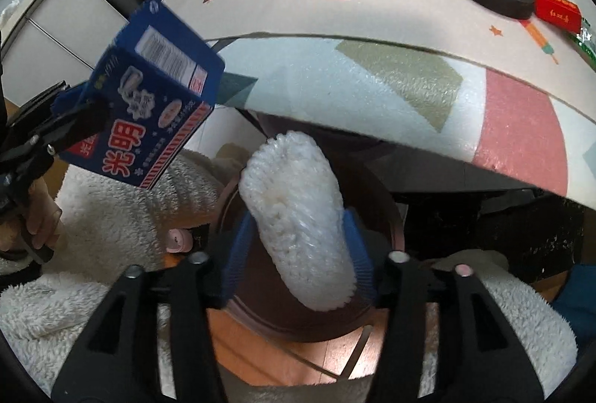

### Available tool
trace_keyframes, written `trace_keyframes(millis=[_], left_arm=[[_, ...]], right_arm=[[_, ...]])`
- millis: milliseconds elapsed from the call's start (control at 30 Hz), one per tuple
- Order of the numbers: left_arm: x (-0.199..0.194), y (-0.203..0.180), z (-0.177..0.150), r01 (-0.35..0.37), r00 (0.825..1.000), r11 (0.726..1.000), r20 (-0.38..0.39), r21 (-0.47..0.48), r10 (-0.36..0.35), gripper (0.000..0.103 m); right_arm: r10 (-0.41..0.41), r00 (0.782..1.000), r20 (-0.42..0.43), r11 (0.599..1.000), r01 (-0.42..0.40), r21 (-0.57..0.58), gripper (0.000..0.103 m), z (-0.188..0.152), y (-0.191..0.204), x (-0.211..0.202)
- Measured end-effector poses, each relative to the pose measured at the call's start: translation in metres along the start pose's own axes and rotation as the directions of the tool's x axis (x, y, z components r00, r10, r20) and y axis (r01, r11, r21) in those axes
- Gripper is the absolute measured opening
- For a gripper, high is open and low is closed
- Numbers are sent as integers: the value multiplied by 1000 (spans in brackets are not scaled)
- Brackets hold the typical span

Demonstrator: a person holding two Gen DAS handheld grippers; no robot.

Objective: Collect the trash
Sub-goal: 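Lower both held items into the brown bin and open both grippers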

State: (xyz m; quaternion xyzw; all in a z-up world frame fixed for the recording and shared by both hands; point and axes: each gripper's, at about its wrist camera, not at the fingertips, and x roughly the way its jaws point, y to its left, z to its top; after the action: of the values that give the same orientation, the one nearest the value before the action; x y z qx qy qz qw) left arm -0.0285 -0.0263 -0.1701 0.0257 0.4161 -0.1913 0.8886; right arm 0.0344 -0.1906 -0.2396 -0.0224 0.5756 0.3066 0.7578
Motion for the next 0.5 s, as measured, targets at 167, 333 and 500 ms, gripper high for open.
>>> trace_keyframes(millis=[167,333,500], left_arm=[[15,-3,-13,20,999,999,-31,50,-19,37],[25,-6,-19,68,997,995,-50,78,-64,38],[42,-11,-26,100,991,991,-94,87,-91,38]], right_arm=[[-94,990,106,995,98,-33,88,3,-10,-9],[-172,939,299,977,200,-67,97,0,-16,-31],[-195,903,383,970,236,-64,97,-12,-28,-41]])
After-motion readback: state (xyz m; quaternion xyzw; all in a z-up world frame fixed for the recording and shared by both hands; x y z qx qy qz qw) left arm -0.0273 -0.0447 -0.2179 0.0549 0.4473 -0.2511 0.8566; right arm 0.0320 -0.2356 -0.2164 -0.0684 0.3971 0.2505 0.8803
